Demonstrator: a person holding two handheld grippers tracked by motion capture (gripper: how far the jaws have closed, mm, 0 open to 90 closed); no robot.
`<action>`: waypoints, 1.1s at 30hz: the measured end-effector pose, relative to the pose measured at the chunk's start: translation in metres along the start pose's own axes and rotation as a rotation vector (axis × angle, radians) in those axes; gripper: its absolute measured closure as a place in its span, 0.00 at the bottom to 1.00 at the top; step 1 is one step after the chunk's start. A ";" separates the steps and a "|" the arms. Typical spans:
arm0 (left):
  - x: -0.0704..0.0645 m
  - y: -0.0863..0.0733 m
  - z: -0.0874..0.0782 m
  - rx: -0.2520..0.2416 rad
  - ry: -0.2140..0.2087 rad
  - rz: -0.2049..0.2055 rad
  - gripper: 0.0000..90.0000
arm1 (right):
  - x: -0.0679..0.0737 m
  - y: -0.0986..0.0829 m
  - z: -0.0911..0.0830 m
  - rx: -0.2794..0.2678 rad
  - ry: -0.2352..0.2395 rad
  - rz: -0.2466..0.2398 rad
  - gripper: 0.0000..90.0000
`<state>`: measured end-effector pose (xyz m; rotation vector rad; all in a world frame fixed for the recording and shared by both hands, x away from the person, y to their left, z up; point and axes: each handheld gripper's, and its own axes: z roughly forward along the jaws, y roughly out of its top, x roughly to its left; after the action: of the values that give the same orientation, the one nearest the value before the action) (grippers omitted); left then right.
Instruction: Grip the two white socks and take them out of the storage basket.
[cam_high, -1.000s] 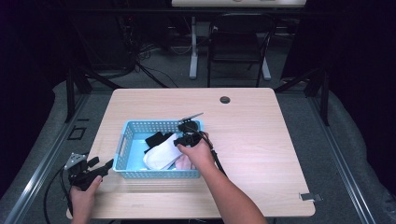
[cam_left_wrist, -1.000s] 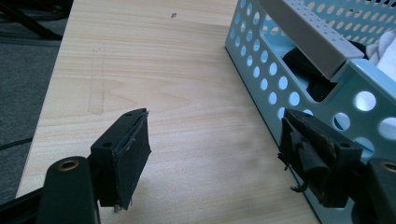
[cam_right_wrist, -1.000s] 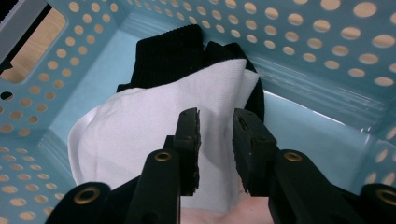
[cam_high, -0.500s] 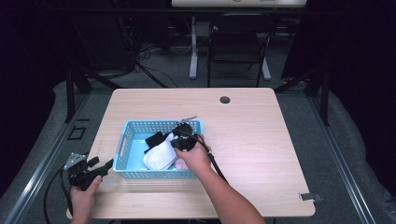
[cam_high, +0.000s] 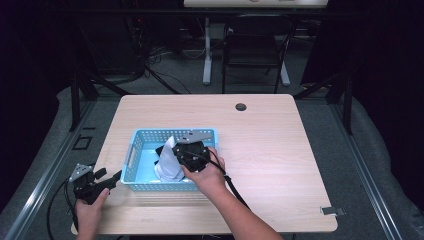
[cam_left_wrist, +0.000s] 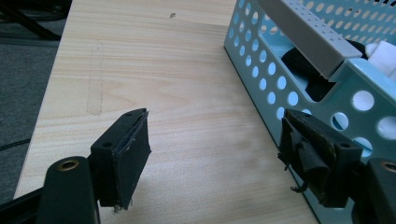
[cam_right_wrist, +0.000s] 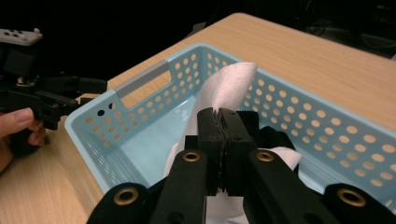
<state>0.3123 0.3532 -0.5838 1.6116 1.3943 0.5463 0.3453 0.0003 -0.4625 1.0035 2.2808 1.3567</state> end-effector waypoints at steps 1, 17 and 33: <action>0.000 0.000 0.000 0.000 0.000 0.000 0.27 | 0.000 0.000 0.000 0.000 0.000 0.000 0.99; 0.000 0.000 0.000 0.011 0.000 0.005 0.27 | -0.016 0.009 -0.070 -0.191 -0.030 0.032 0.99; -0.001 0.000 0.000 0.015 0.002 0.008 0.27 | -0.036 -0.008 -0.146 -0.273 -0.109 0.063 0.99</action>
<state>0.3122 0.3522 -0.5840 1.6296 1.3969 0.5434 0.2839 -0.1217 -0.3988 1.0358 1.9358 1.5474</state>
